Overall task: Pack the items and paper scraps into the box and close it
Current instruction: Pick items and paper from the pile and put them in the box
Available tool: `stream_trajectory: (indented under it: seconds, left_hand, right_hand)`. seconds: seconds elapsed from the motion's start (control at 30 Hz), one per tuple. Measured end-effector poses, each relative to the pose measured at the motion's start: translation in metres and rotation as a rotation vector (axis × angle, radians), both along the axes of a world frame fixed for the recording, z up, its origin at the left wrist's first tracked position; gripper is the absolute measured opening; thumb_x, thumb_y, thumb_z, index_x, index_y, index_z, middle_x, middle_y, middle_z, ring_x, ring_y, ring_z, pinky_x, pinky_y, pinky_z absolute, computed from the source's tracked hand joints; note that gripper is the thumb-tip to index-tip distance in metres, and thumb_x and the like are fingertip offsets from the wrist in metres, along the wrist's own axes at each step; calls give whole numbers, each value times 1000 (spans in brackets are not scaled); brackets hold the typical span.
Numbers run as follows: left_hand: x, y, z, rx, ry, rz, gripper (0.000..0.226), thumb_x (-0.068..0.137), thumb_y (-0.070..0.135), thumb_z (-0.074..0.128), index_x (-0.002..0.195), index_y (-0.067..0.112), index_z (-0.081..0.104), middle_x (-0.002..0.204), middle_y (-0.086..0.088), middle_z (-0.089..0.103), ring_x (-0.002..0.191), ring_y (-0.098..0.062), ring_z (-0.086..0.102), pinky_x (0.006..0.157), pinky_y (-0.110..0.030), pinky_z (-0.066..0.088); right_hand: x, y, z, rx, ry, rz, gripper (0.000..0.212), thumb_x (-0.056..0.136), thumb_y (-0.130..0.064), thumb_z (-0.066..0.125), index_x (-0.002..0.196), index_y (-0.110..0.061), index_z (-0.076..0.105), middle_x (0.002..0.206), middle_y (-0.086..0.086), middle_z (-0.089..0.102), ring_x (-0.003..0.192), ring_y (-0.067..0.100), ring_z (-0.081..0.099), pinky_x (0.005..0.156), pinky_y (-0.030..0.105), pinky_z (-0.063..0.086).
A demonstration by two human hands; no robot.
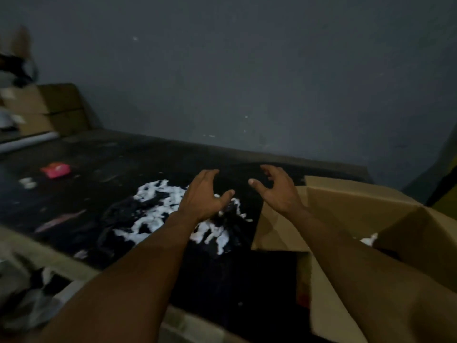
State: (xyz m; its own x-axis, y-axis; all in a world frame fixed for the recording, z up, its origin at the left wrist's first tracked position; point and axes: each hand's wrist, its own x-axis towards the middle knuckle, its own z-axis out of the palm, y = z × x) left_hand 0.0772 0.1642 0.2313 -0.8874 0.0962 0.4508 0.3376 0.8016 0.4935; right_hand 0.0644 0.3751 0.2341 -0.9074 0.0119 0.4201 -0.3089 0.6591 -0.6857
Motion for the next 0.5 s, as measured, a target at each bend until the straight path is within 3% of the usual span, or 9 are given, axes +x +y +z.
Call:
stream_trajectory:
  seconds: [0.27, 0.4, 0.5]
  left_hand:
    - [31, -160, -28, 25, -42, 144, 72, 82, 47, 68, 137, 7, 46, 136, -13, 50, 127, -27, 46, 108, -36, 36]
    - [35, -209, -44, 4, -92, 154, 71, 83, 47, 65, 138, 8, 44, 135, -12, 49, 124, -26, 47, 103, -34, 37]
    - [36, -234, -68, -16, -98, 135, 67, 82, 44, 68, 135, 8, 47, 129, -12, 52, 118, -26, 50, 99, -31, 38]
  right_hand:
    - [8, -153, -39, -13, -44, 98, 61, 81, -43, 72, 130, -13, 54, 124, 12, 55, 112, 25, 56, 97, 37, 46]
    - [13, -202, -65, 16, -119, 107, 61, 81, -45, 71, 130, -15, 53, 125, 10, 54, 113, 24, 55, 91, 25, 40]
    - [11, -224, -87, 49, -176, 124, 66, 79, -48, 72, 133, -16, 51, 131, 10, 52, 119, 24, 52, 98, 31, 42]
